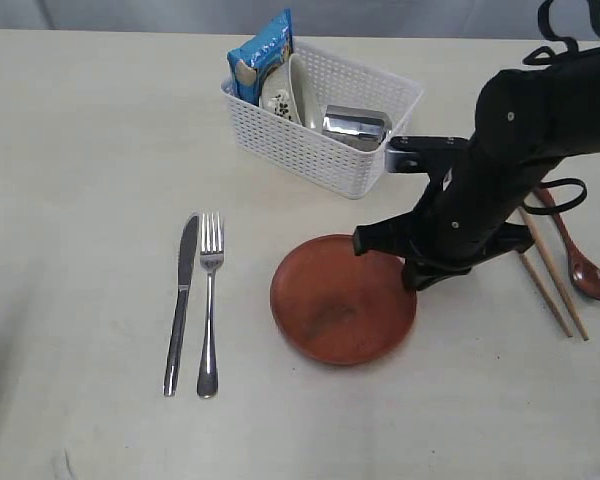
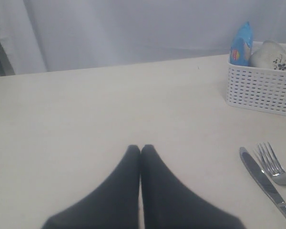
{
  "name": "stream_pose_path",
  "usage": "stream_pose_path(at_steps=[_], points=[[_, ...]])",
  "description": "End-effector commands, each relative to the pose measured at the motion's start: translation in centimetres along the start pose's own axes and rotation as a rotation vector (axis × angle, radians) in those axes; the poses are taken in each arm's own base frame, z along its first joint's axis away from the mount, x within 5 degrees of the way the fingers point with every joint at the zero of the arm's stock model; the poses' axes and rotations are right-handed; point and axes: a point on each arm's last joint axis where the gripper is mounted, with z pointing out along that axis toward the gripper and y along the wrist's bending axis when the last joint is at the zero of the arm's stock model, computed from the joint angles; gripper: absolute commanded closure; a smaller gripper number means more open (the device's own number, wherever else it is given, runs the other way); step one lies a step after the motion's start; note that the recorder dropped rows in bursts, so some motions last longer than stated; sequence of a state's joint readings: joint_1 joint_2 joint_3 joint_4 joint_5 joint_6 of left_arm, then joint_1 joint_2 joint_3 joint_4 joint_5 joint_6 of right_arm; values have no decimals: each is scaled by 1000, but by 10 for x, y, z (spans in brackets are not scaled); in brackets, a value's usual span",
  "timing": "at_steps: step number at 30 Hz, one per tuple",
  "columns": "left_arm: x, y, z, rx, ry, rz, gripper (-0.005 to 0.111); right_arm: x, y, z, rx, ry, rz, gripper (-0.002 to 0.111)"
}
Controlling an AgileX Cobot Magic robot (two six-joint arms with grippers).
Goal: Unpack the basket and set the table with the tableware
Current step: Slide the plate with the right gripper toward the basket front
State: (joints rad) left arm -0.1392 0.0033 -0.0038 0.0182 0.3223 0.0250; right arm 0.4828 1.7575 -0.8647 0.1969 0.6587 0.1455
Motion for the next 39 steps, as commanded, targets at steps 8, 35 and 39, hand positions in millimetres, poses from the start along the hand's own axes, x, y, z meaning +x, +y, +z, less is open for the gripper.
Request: stream_pose_path(at_steps=[8,35,39], points=[[1,0,0,1,-1,1,107,-2,-2,-2,3,-34,-18,109],[1,0,0,-2,-1,9,107,-7,2,18,-45,-37,-27,96],[1,0,0,-2,-1,9,107,-14,2,19,-46,-109,-32,109]])
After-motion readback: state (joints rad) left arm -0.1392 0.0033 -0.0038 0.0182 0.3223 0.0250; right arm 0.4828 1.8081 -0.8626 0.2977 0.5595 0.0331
